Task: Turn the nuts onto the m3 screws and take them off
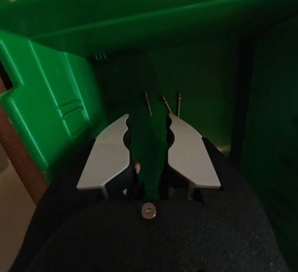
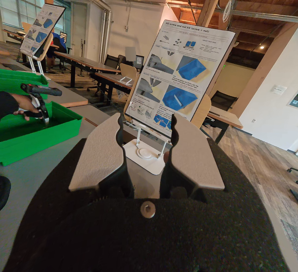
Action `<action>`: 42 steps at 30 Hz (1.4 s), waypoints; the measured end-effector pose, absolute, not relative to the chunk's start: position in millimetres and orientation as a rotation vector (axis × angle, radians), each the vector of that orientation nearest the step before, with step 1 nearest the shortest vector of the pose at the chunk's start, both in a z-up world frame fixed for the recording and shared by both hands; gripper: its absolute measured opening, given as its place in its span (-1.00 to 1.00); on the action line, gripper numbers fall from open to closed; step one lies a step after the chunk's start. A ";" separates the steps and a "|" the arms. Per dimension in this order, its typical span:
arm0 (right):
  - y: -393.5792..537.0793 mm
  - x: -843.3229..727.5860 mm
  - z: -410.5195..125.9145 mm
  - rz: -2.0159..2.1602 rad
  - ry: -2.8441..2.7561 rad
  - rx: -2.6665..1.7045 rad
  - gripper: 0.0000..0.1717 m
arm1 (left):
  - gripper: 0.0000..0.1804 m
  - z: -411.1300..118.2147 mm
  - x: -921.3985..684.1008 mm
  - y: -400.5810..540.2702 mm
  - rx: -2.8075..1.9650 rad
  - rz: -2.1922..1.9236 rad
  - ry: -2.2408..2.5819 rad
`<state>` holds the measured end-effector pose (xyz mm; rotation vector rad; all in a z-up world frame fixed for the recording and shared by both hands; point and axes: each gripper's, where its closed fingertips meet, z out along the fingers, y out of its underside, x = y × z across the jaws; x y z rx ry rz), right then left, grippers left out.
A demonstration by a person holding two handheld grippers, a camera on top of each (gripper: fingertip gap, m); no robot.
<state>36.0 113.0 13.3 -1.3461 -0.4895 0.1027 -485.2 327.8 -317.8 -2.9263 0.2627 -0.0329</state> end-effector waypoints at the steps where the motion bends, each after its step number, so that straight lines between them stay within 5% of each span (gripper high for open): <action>1: 113.2 36.3 13.2 0.102 -0.489 -1.346 -0.35 | -0.58 -319.3 -485.0 328.4 -2.928 -0.044 0.259; 33: 113.1 32.5 13.2 0.087 -0.494 -1.351 -0.37 | -0.99 -333.6 -484.6 328.9 -2.833 -0.072 0.284; 42: 118.8 15.9 13.8 0.105 -0.543 -1.366 -0.39 | -0.98 -206.7 -419.2 348.4 -2.288 -0.335 0.374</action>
